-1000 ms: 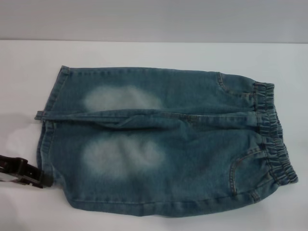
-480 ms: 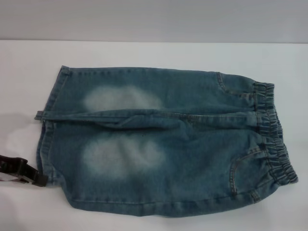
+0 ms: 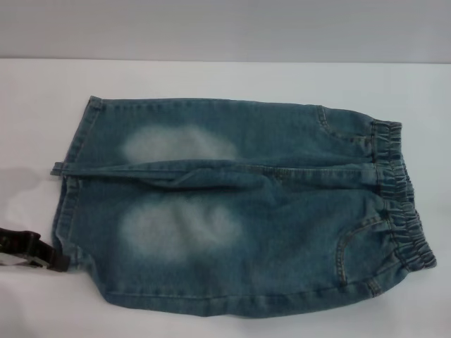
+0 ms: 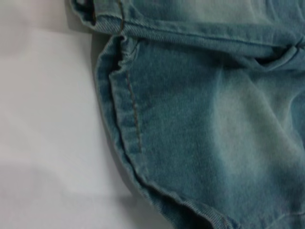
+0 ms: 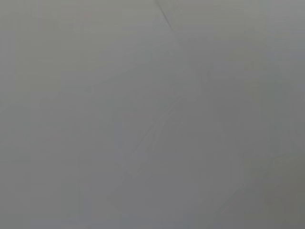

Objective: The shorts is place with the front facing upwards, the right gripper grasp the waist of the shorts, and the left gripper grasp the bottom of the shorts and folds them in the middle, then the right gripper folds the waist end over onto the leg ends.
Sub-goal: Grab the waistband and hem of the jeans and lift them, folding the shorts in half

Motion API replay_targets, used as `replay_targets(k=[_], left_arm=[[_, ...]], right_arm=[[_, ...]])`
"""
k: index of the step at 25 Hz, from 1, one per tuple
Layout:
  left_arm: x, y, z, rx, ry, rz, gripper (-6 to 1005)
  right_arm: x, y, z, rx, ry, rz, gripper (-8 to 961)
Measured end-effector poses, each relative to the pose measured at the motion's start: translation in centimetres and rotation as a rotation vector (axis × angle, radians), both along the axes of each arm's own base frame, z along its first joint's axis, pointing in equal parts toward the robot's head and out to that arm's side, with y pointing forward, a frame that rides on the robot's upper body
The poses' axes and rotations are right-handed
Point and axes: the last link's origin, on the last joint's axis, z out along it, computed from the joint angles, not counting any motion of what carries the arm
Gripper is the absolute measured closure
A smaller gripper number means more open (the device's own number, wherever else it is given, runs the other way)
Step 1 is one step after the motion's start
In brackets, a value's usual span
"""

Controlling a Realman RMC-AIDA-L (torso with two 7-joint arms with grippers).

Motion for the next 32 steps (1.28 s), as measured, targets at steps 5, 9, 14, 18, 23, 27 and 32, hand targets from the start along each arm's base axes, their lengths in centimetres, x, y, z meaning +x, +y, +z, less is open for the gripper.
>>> replay_targets(k=[5,9,14,18,23,27,32], left_arm=[[0.0,0.1,0.1,0.031,-0.022,0.011,978],[0.1,0.2,0.3,0.056,-0.046,0.022,978],[0.0,0.4,1.1,0.089,-0.060,0.031,977],[0.2,0.6,1.8,0.124,-0.091,0.035,977],[0.5,0.8,2.1,0.154,-0.123,0.034,977],[0.8,1.0,2.2,0.163,-0.138,0.028,977],[1.3,1.4,2.0,0.161,-0.146,0.021,976]], right_arm=[[0.0,0.7,1.0,-0.042,0.054,0.077,339],[-0.8,2.0,2.4,-0.162,0.073,0.206,340],[-2.9,4.6,4.1,-0.504,0.046,0.393,342],[-5.5,6.0,5.4,-0.791,-0.028,0.522,343],[-8.3,6.5,6.7,-1.149,-0.164,0.574,345],[-9.4,6.2,7.1,-1.435,-0.316,0.515,346],[-10.0,6.2,6.9,-1.680,-0.458,0.423,348]])
